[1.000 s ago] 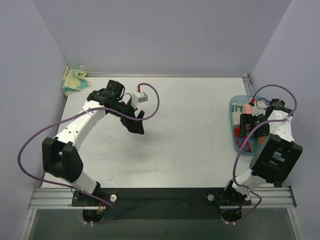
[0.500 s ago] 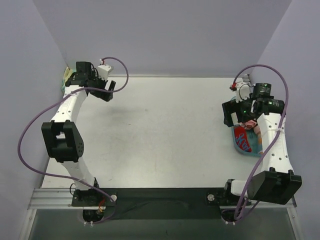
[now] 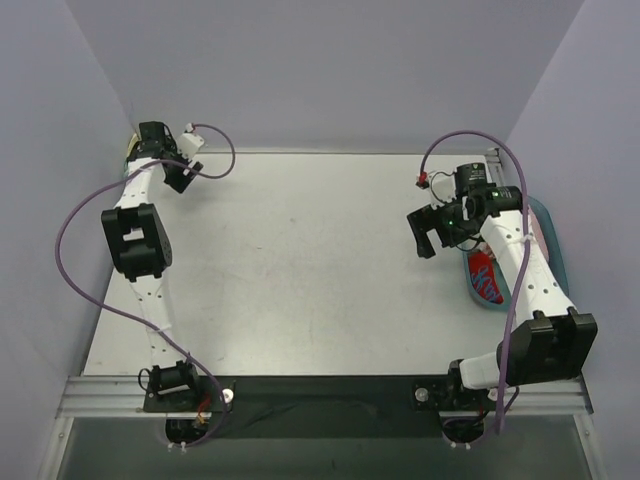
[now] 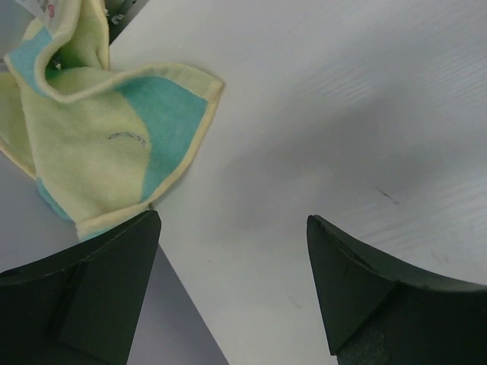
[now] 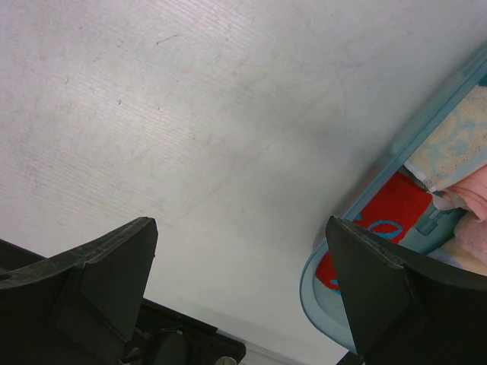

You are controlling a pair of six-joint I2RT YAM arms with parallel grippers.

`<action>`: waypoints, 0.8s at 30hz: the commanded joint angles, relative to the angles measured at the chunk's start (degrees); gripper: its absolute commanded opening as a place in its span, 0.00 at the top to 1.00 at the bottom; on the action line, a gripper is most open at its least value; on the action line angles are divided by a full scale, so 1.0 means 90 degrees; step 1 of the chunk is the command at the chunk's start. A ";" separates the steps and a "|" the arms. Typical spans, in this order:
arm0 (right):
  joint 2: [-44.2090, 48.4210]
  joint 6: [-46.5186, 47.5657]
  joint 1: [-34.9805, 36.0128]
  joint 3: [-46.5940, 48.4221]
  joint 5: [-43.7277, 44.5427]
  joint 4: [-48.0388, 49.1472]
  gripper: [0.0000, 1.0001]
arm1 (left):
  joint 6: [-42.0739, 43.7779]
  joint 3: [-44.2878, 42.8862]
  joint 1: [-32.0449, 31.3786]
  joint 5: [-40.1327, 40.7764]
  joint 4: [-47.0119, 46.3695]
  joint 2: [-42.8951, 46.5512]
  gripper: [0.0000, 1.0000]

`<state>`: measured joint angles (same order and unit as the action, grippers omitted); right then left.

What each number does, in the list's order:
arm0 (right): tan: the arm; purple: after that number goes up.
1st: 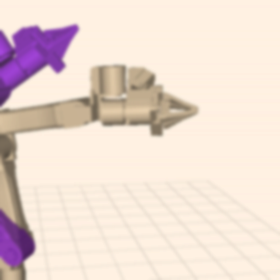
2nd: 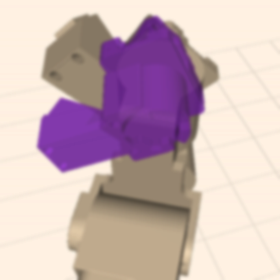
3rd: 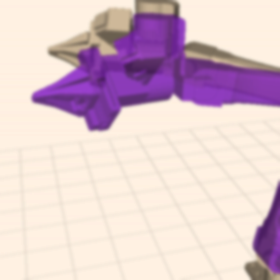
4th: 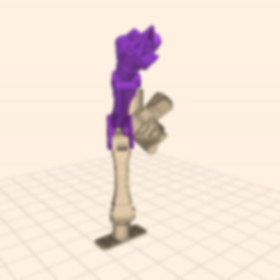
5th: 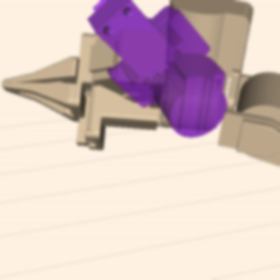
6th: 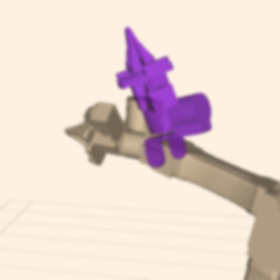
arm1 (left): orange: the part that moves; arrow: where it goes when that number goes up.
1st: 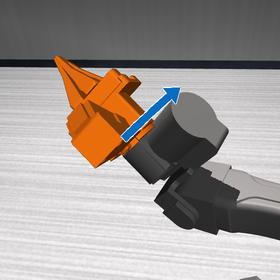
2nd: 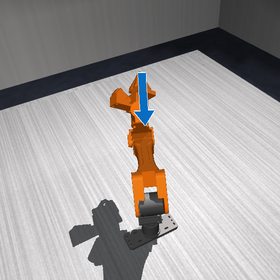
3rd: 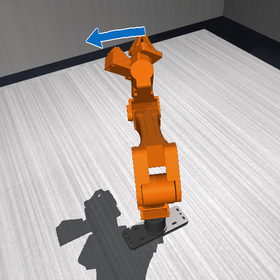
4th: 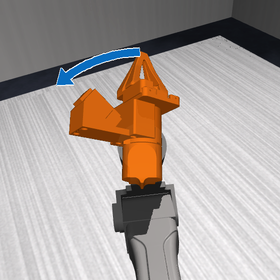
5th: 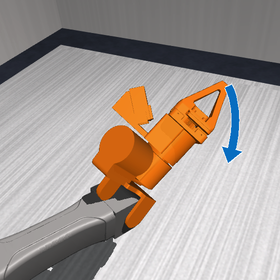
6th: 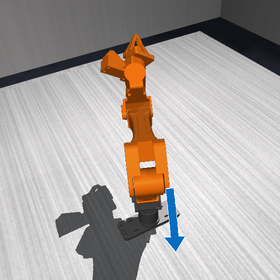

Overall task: Roll the towels
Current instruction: Move the towel to the center of the board

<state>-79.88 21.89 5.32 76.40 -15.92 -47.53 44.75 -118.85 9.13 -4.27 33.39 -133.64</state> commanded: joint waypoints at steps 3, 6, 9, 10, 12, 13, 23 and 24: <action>-0.0197 -0.0225 0.0190 0.0271 0.0275 -0.0081 0.00 | 0.1452 -0.0906 0.0197 0.0426 -0.0340 -0.0687 0.12; -0.0256 -0.0206 0.0219 0.0232 0.0382 -0.0090 0.00 | 0.1843 -0.0848 0.0284 0.0787 -0.0759 -0.0912 0.12; -0.0246 -0.0157 0.0219 0.0193 0.0412 -0.0090 0.00 | 0.2321 -0.0692 0.0314 0.0972 -0.1257 -0.1107 0.12; -0.0256 -0.0157 0.0229 0.0193 0.0402 -0.0100 0.00 | 0.2448 -0.0624 0.0314 0.1040 -0.1490 -0.1156 0.12; -0.0295 -0.0147 0.0229 0.0202 0.0383 -0.0100 0.00 | 0.2866 -0.0594 0.0343 0.1168 -0.1668 -0.1332 0.12; -0.0314 -0.0137 0.0219 0.0222 0.0392 -0.0090 0.00 | 0.3005 -0.0565 0.0353 0.1226 -0.1930 -0.1390 0.12; -0.0490 -0.0108 0.0229 0.0271 0.0500 -0.0090 0.03 | 0.4207 -0.2146 0.0500 0.1442 -0.2147 -0.2855 0.29; -0.0490 -0.0108 0.0229 0.0271 0.0500 -0.0090 0.08 | 0.4207 -0.2166 0.0490 0.1413 -0.2176 -0.2865 0.35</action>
<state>-83.94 20.99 6.92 76.69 -12.67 -47.29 79.09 -135.83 12.91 8.54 13.26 -156.09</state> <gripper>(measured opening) 0.952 0.699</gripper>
